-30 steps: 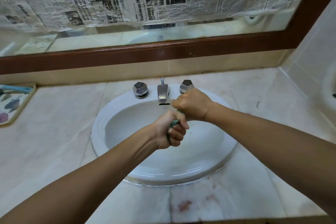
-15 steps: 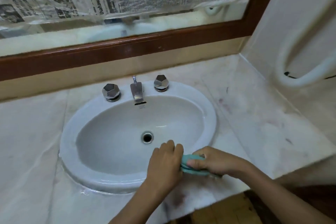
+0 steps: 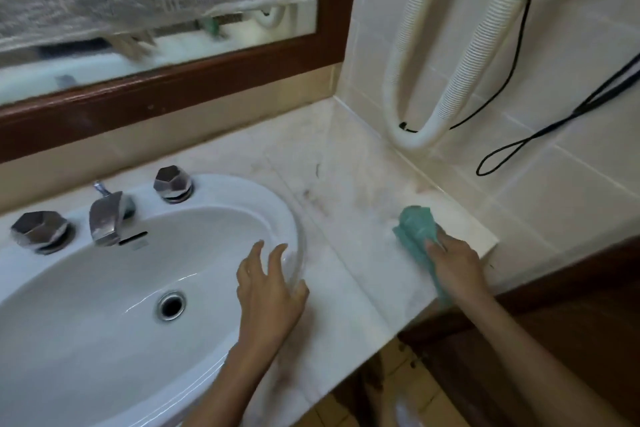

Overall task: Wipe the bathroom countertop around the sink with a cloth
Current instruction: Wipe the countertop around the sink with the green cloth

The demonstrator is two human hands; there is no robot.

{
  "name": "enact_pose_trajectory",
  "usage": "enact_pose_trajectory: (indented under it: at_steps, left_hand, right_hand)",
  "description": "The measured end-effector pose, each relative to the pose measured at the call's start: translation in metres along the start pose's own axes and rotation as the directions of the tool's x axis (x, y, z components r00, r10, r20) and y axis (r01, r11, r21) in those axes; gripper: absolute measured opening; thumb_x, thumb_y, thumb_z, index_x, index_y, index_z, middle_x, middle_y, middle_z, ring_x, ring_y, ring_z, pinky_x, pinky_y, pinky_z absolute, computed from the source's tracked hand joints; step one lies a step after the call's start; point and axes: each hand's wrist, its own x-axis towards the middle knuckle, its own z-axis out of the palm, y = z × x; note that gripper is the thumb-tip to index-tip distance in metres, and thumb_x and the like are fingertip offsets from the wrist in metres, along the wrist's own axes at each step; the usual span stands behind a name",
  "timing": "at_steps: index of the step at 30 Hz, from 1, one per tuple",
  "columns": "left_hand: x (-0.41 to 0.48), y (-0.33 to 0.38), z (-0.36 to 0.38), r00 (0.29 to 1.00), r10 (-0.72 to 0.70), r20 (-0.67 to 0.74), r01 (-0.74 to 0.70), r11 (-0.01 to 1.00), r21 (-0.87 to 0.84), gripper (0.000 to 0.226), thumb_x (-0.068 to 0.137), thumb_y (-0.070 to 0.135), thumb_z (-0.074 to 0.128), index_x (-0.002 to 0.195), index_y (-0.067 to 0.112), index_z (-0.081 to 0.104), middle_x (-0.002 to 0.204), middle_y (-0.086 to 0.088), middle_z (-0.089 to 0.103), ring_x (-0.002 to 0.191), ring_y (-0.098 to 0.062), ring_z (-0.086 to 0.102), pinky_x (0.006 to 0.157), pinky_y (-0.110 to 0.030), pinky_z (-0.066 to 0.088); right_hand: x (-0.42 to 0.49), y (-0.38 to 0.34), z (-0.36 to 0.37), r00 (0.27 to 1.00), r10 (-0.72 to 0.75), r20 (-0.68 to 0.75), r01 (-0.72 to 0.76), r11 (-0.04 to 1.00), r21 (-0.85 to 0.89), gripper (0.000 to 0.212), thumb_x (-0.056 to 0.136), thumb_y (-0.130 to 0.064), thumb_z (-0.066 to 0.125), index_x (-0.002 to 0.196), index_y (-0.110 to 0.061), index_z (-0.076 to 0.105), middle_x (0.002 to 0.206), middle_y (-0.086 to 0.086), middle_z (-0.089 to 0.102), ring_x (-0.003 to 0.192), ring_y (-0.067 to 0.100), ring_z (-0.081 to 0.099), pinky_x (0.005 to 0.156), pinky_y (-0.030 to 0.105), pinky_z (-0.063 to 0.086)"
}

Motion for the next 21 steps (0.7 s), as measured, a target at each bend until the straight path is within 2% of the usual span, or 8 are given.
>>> enact_pose_trajectory:
  at_steps: [2,3,5,7,9,11,15,21]
  left_hand:
    - [0.024,0.005,0.003,0.994,-0.103,-0.025,0.103,0.995,0.01,0.068,0.086,0.034,0.062,0.146,0.024,0.034,0.159,-0.011,0.014,0.141,-0.037,0.017,0.108,-0.052,0.027]
    - [0.036,0.007,0.007,0.986,-0.166,-0.02,0.166,0.986,-0.005,0.068,0.089,0.039,0.058,0.149,0.024,0.028,0.16,-0.009,0.011,0.142,-0.036,0.019,0.109,-0.05,0.027]
    - [0.05,0.011,0.016,0.966,-0.26,0.0,0.259,0.964,-0.064,0.072,0.092,0.045,0.05,0.152,0.022,0.018,0.161,-0.005,0.011,0.141,-0.032,0.027,0.108,-0.045,0.029]
    - [0.053,0.018,0.027,0.958,-0.288,0.005,0.288,0.956,-0.049,0.077,0.093,0.049,0.045,0.153,0.022,0.006,0.161,0.0,0.012,0.139,-0.027,0.033,0.104,-0.042,0.033]
    - [0.053,0.024,0.033,0.948,-0.318,-0.018,0.319,0.947,0.037,0.081,0.092,0.054,0.044,0.153,0.023,0.001,0.161,0.003,0.011,0.134,-0.026,0.04,0.098,-0.042,0.038]
    - [0.055,0.027,0.035,0.936,-0.349,-0.045,0.351,0.933,0.083,0.083,0.09,0.056,0.045,0.153,0.025,0.0,0.161,0.006,0.01,0.133,-0.024,0.042,0.096,-0.041,0.039]
    - [0.06,0.028,0.037,0.93,-0.36,-0.07,0.366,0.925,0.105,0.084,0.089,0.059,0.045,0.153,0.025,0.003,0.161,0.009,0.012,0.134,-0.02,0.042,0.096,-0.038,0.04]
    - [0.063,0.026,0.038,0.926,-0.365,-0.096,0.376,0.916,0.142,0.083,0.088,0.063,0.043,0.152,0.027,0.005,0.157,0.01,0.018,0.13,-0.018,0.045,0.088,-0.036,0.043]
  right_hand:
    - [0.035,0.012,0.0,0.971,-0.21,-0.109,0.164,0.929,-0.331,0.051,0.095,-0.001,0.045,0.145,-0.001,0.034,0.147,0.015,0.041,0.135,0.032,0.037,0.107,0.033,0.035]
    - [0.049,0.016,0.006,0.947,-0.313,-0.07,0.253,0.862,-0.439,0.057,0.09,0.004,0.045,0.145,0.004,0.031,0.149,0.022,0.035,0.139,0.038,0.03,0.108,0.044,0.037]
    - [0.067,0.026,0.027,0.903,-0.371,0.219,0.428,0.716,-0.552,0.062,0.09,-0.012,0.037,0.148,0.002,0.018,0.153,0.024,0.026,0.142,0.041,0.023,0.107,0.05,0.038]
    - [0.072,0.033,0.043,0.832,-0.314,0.457,0.545,0.614,-0.571,0.067,0.096,-0.042,0.02,0.151,-0.008,0.005,0.159,0.012,0.009,0.147,0.031,0.008,0.117,0.044,0.018]
    - [0.084,0.037,0.049,0.788,-0.407,0.462,0.614,0.57,-0.546,0.073,0.095,-0.055,0.018,0.15,-0.008,0.022,0.158,0.013,0.017,0.146,0.03,0.015,0.117,0.043,0.016]
    - [0.101,0.039,0.054,0.747,-0.499,0.44,0.663,0.503,-0.555,0.067,0.096,-0.05,0.024,0.148,-0.009,0.032,0.156,0.011,0.027,0.143,0.029,0.026,0.115,0.045,0.022]
    - [0.137,0.031,0.065,0.731,-0.524,0.437,0.68,0.507,-0.53,0.061,0.096,-0.045,0.026,0.149,-0.015,0.032,0.156,0.006,0.028,0.145,0.024,0.024,0.114,0.044,0.023]
    - [0.244,-0.036,0.105,0.826,-0.461,0.323,0.556,0.571,-0.605,0.058,0.098,-0.037,0.016,0.151,-0.016,0.023,0.158,0.007,0.023,0.144,0.029,0.019,0.116,0.046,0.016]
